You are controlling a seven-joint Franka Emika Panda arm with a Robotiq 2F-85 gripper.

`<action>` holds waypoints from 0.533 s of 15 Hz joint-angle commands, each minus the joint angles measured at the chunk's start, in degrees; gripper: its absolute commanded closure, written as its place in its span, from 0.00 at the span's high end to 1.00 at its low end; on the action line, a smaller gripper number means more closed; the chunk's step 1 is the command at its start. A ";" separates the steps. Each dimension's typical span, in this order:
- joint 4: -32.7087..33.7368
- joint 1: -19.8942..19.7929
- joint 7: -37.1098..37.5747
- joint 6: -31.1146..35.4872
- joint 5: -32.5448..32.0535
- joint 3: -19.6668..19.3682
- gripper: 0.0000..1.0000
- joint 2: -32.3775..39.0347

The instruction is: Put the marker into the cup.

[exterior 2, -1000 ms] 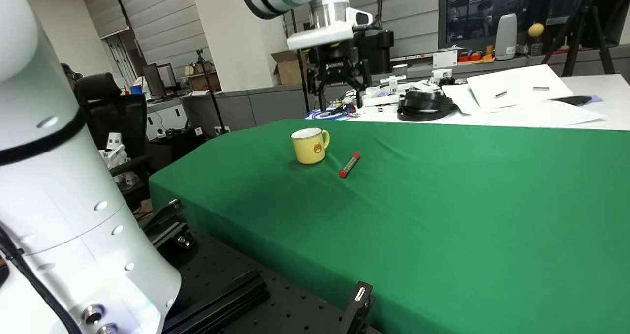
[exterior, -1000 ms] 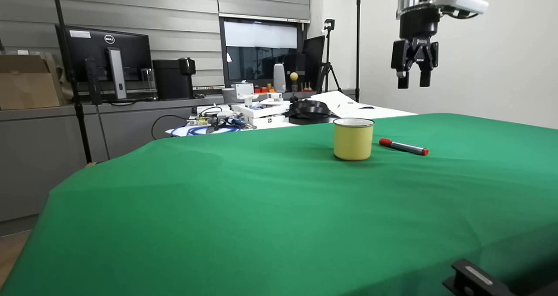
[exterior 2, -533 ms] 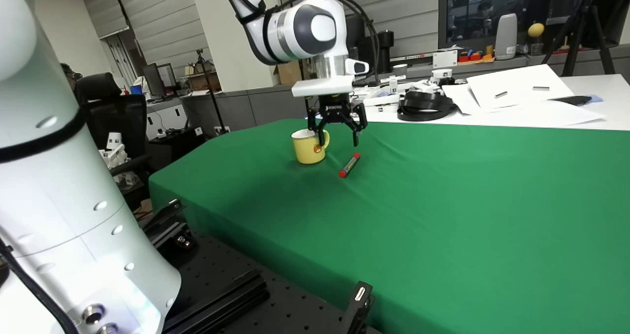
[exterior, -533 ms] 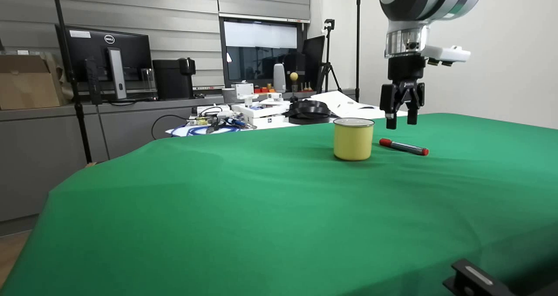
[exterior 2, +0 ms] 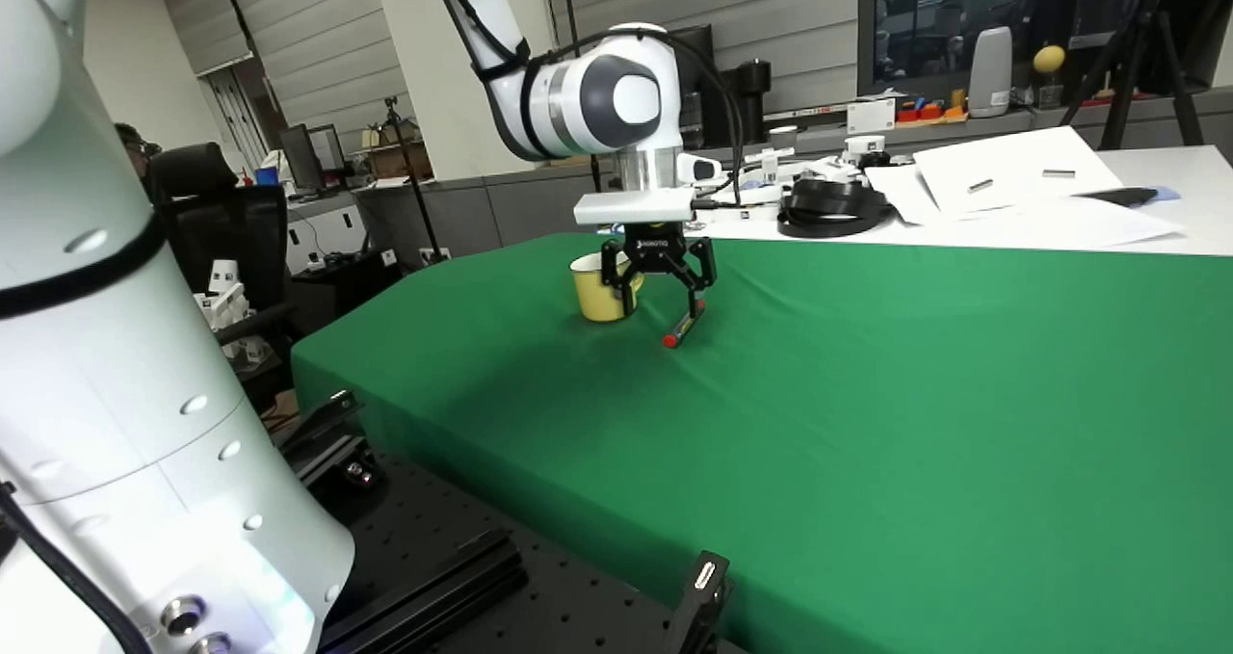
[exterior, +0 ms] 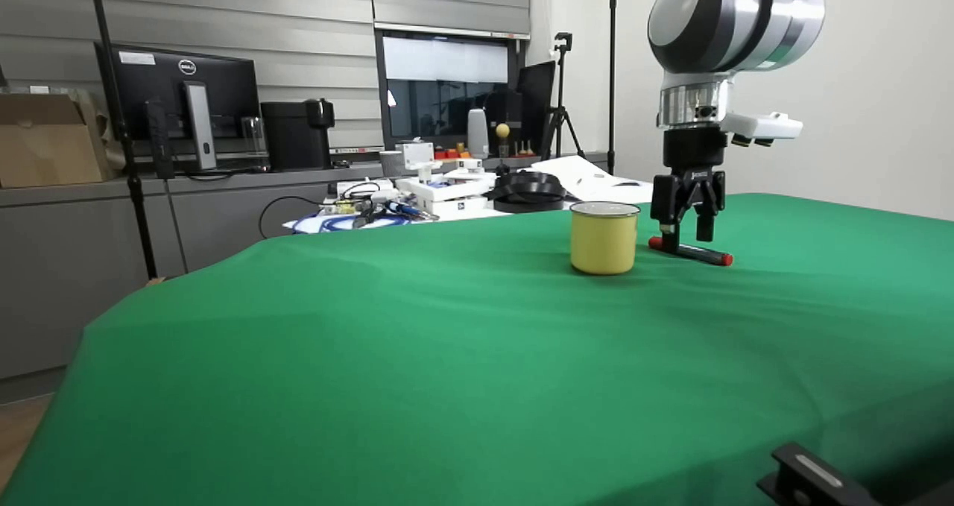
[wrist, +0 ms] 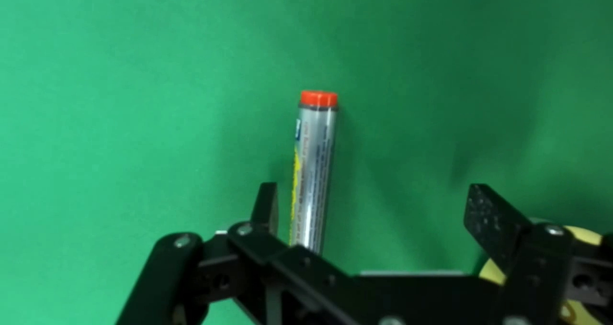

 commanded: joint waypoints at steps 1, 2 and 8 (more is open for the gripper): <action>0.72 -1.91 -0.80 -0.95 -0.22 0.63 1.00 -0.48; 0.73 -2.20 -0.97 -1.02 -0.17 0.61 1.00 -0.54; 0.70 -3.85 -1.97 -1.33 0.16 0.66 0.75 -0.57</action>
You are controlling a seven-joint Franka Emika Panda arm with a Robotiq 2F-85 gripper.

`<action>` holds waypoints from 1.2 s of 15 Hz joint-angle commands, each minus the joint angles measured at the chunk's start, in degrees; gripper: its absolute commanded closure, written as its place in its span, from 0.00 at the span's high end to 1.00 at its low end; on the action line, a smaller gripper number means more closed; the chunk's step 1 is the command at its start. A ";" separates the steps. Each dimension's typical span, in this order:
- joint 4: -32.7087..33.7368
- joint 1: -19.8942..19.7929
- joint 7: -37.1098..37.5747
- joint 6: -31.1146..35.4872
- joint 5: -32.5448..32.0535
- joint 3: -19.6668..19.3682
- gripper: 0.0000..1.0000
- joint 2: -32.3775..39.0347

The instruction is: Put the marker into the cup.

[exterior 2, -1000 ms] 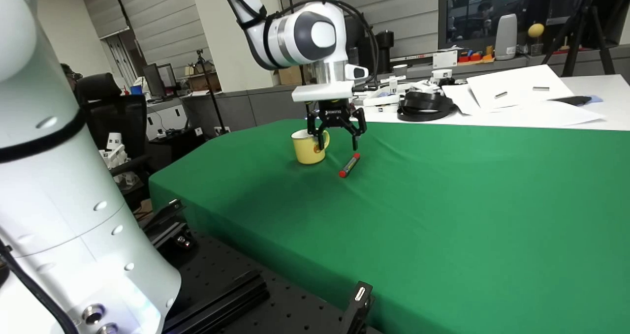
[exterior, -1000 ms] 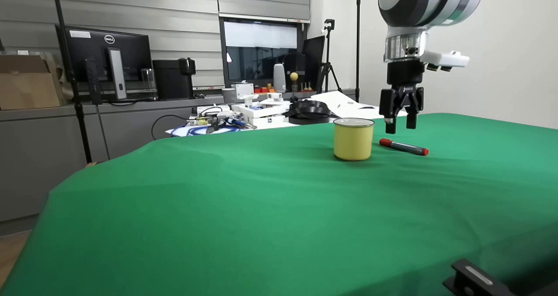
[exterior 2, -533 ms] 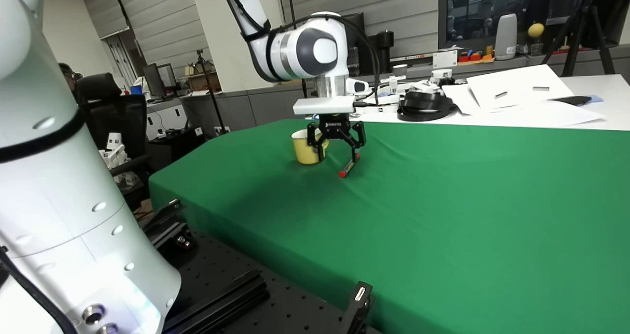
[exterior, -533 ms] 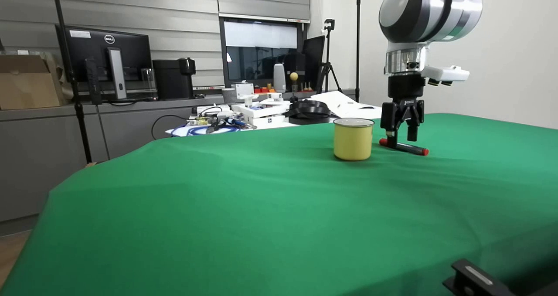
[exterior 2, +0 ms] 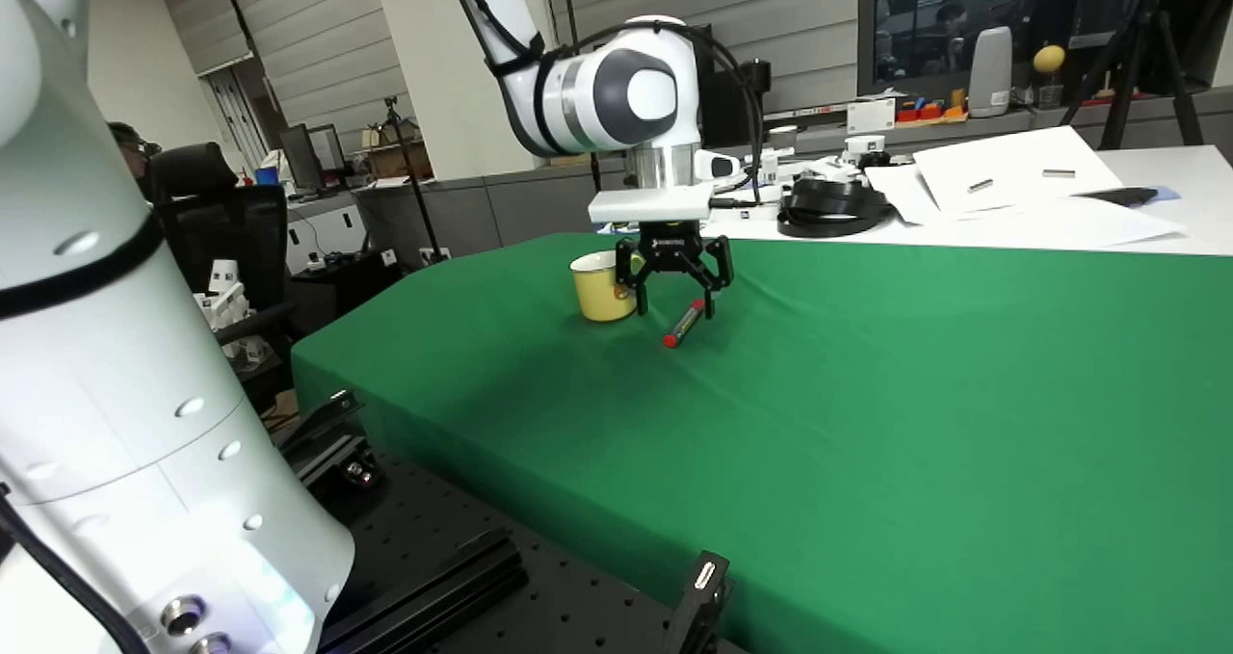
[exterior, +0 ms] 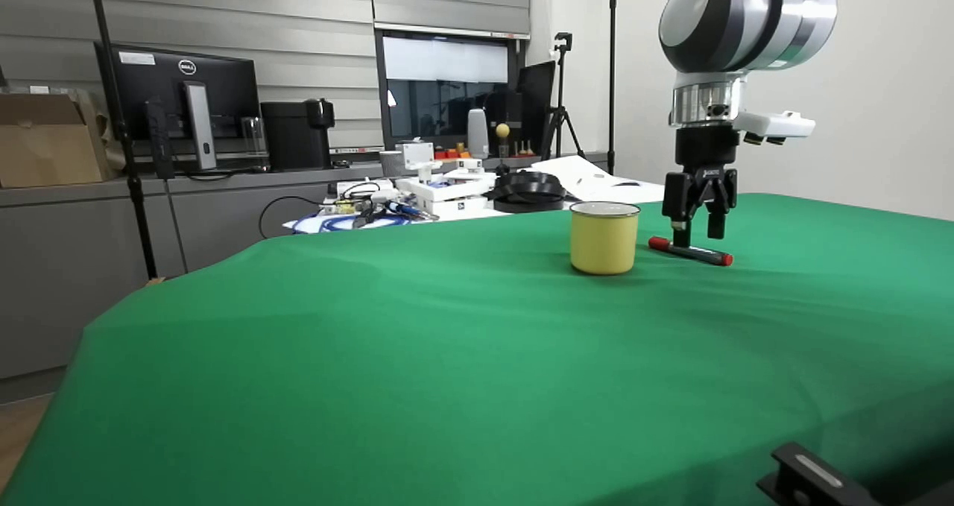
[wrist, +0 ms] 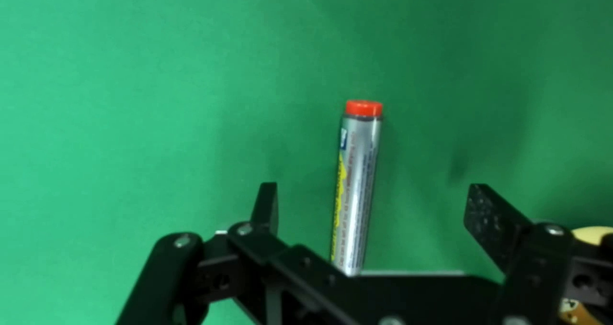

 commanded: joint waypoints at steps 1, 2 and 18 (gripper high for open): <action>0.41 -1.49 -0.80 -1.20 0.18 0.68 0.74 -0.57; 0.40 -1.63 -0.90 -1.18 0.20 0.68 0.68 -0.58; 0.30 -3.26 -1.82 -2.12 2.25 2.06 0.28 -0.60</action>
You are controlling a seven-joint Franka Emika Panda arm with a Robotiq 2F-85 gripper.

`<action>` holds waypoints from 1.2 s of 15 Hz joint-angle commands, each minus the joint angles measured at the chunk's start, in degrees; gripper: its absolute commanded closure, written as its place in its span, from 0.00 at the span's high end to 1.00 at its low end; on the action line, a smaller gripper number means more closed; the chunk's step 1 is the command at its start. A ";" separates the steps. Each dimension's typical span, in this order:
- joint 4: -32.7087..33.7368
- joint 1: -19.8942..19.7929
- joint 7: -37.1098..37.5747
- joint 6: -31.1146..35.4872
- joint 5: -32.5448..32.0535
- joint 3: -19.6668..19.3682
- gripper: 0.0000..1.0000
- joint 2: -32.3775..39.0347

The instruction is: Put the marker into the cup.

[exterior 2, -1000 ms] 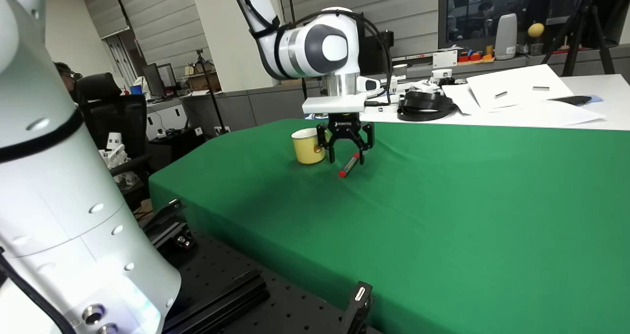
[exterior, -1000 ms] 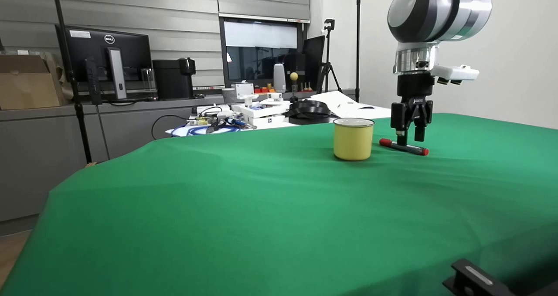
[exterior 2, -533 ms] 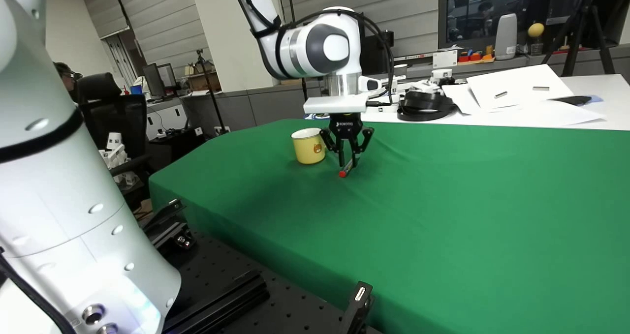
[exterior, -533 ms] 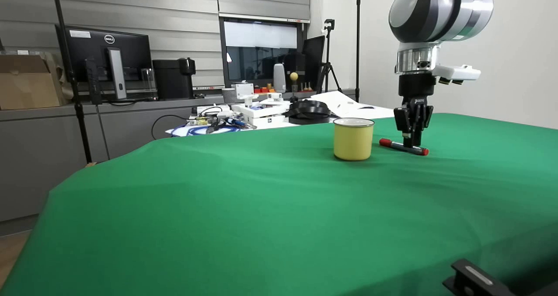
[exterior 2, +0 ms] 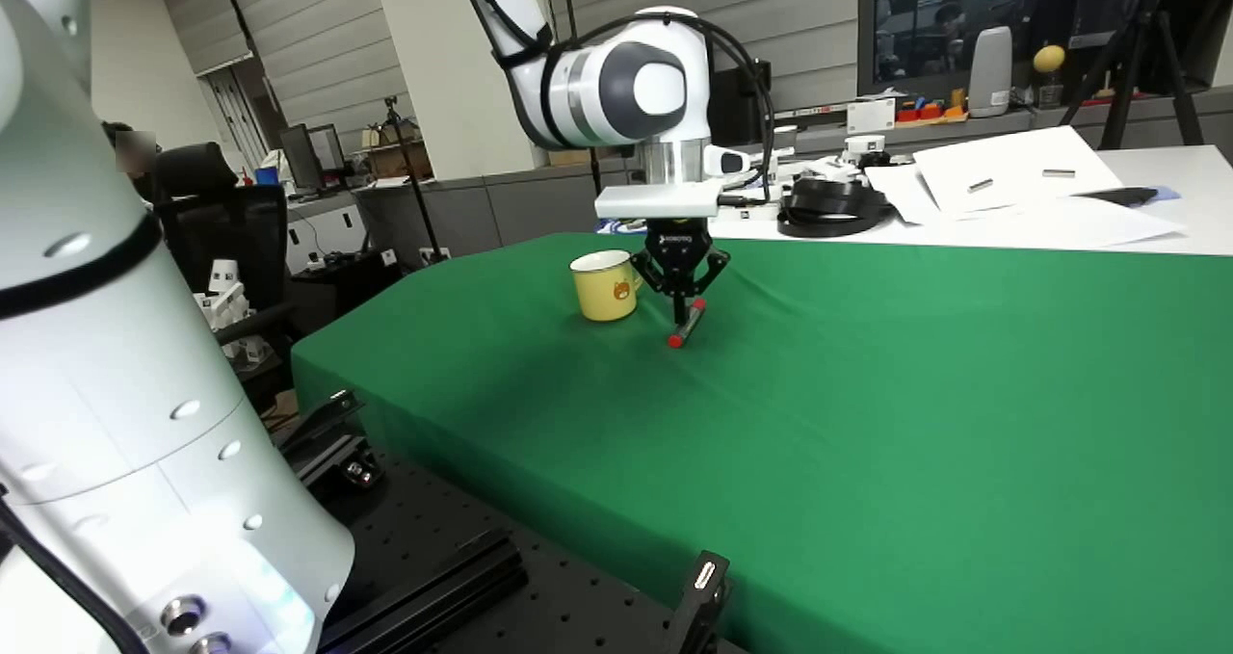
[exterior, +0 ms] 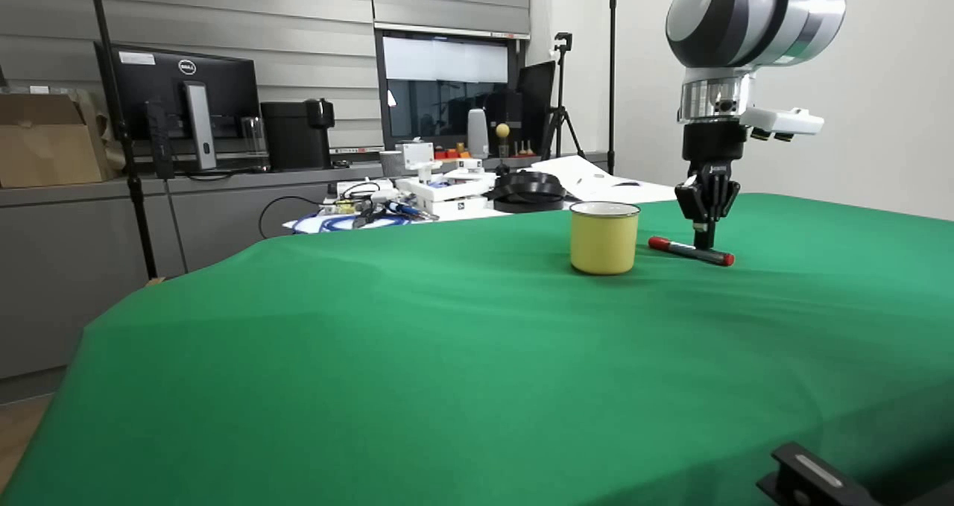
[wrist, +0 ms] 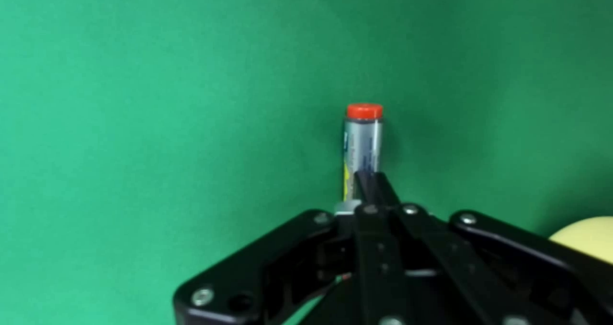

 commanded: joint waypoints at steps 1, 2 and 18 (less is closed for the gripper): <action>0.30 -0.69 -0.76 -1.75 1.00 1.02 0.33 0.04; 0.34 -0.64 -0.79 -1.87 1.01 1.12 0.39 0.08; 0.58 -0.46 -0.91 -3.40 0.69 1.29 0.18 1.18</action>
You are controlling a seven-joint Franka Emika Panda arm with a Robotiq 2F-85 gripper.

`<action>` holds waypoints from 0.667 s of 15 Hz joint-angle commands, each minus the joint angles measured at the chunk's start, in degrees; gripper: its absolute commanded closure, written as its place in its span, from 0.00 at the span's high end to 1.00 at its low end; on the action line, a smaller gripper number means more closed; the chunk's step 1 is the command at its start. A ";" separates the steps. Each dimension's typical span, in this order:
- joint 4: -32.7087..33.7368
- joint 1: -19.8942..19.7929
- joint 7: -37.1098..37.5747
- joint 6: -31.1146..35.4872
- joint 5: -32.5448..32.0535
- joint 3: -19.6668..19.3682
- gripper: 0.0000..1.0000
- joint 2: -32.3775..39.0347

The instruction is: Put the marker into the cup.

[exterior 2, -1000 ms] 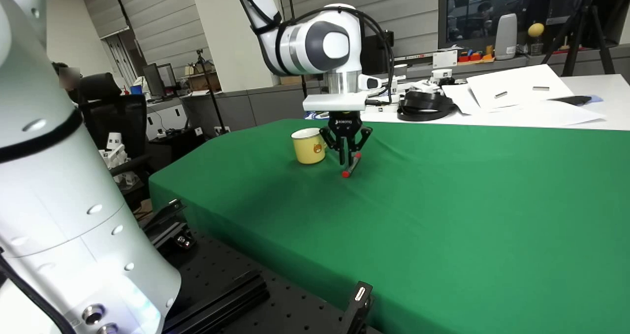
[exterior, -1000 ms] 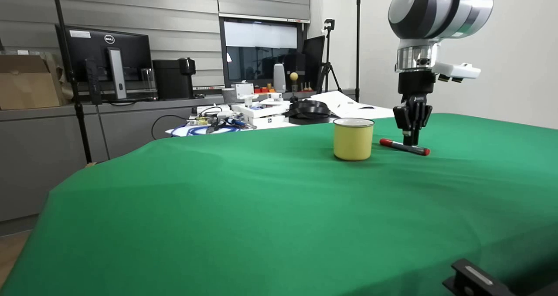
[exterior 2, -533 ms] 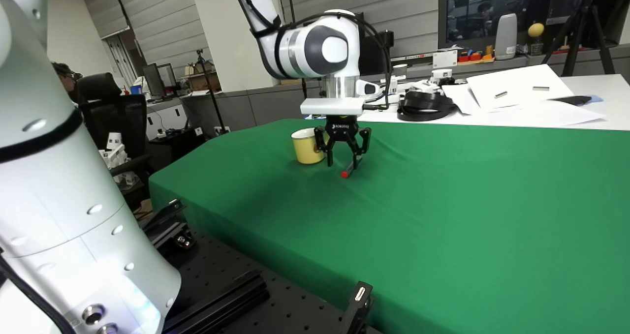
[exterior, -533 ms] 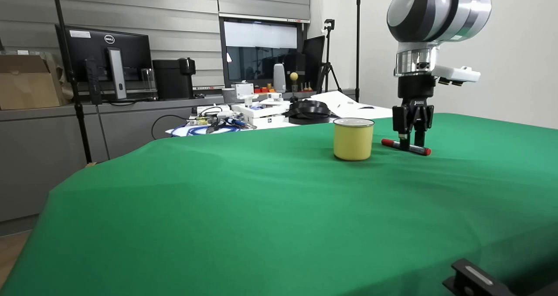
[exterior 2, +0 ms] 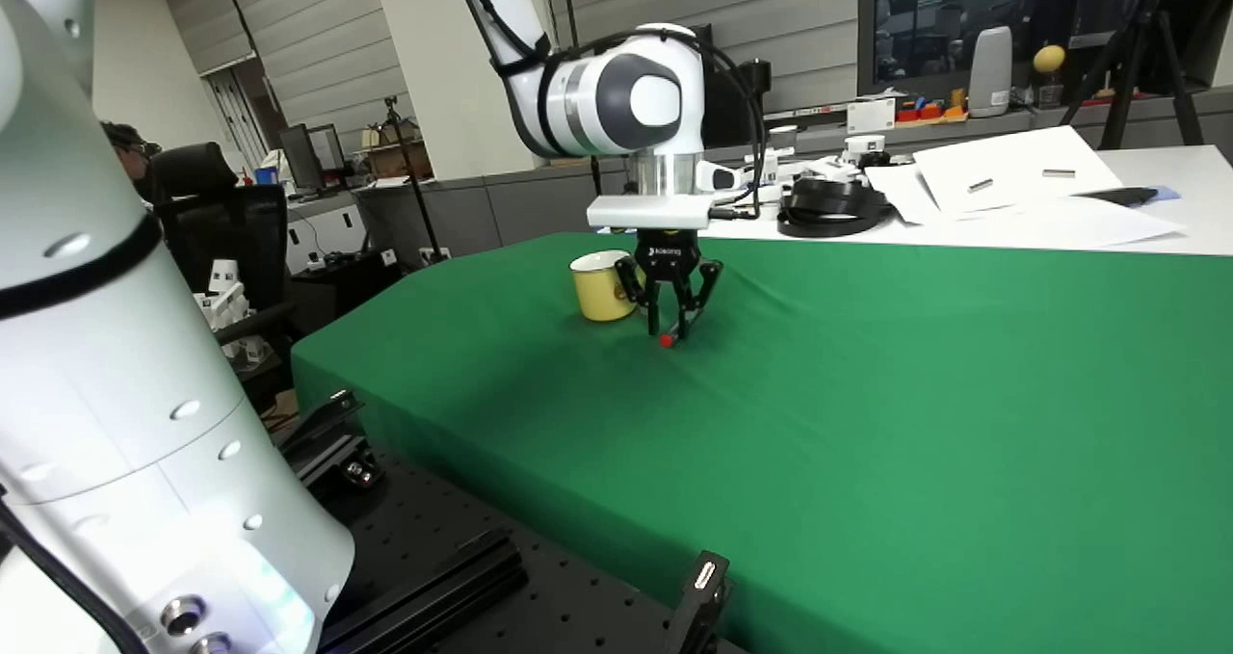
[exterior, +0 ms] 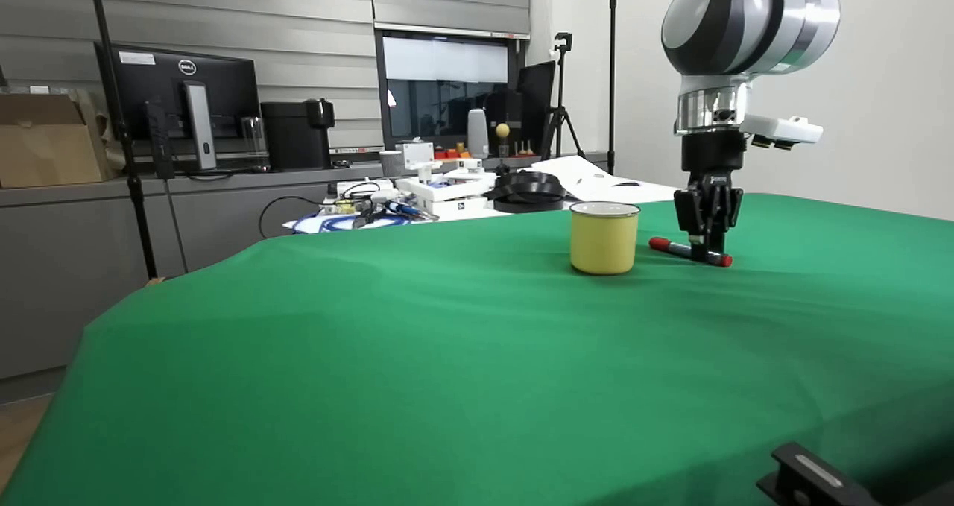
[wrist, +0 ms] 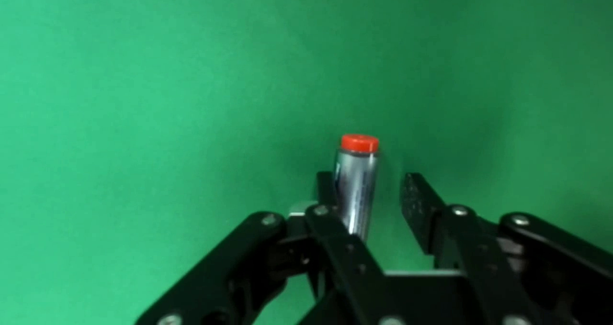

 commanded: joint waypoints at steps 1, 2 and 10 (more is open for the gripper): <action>0.59 -0.55 -0.59 -0.96 0.74 0.39 0.12 -0.11; 0.72 -0.54 -0.37 -1.20 0.71 0.23 0.05 -0.11; 9.74 -0.81 6.44 -20.88 6.99 -1.69 0.05 -1.46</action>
